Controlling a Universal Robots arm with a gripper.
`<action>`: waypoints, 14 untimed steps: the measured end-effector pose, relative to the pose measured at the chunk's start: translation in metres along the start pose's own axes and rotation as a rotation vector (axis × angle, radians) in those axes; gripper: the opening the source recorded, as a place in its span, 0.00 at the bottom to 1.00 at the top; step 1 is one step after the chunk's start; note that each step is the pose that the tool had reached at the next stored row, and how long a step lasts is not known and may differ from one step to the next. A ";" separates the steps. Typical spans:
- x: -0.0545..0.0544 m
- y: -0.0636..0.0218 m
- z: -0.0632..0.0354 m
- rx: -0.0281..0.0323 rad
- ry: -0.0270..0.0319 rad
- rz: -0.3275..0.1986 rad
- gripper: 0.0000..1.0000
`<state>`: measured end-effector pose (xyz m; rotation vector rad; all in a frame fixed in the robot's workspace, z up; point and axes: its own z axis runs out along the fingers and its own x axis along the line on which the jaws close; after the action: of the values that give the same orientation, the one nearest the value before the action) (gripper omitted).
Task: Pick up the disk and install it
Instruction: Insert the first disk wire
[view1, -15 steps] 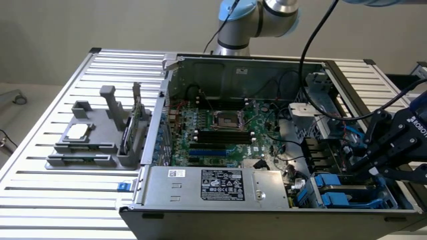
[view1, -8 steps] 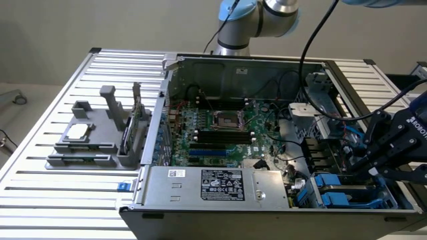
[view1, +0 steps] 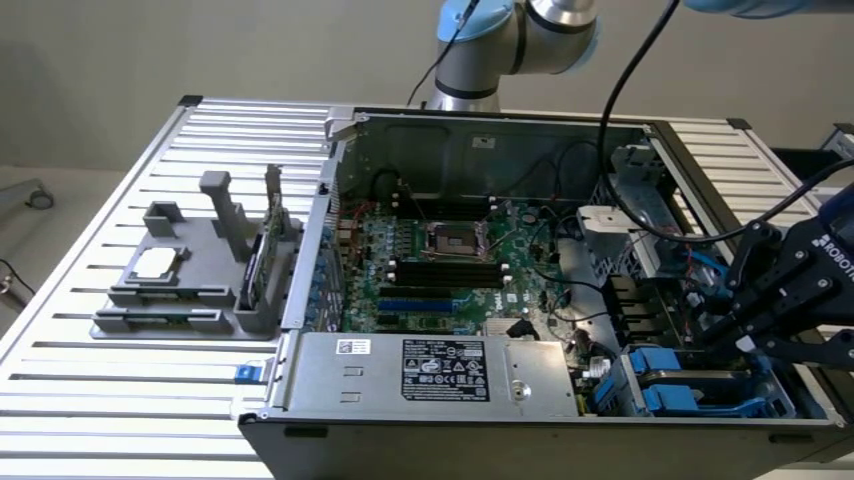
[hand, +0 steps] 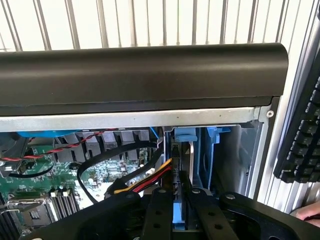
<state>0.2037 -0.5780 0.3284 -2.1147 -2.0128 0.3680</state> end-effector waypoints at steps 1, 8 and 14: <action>0.000 0.0002 0.0000 0.0016 0.0000 0.000 0.17; -0.001 0.0035 -0.0002 0.0100 -0.0007 0.000 0.17; -0.002 0.0054 0.0013 0.0123 -0.0004 0.000 0.17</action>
<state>0.2083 -0.5801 0.3255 -2.1074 -2.0059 0.3798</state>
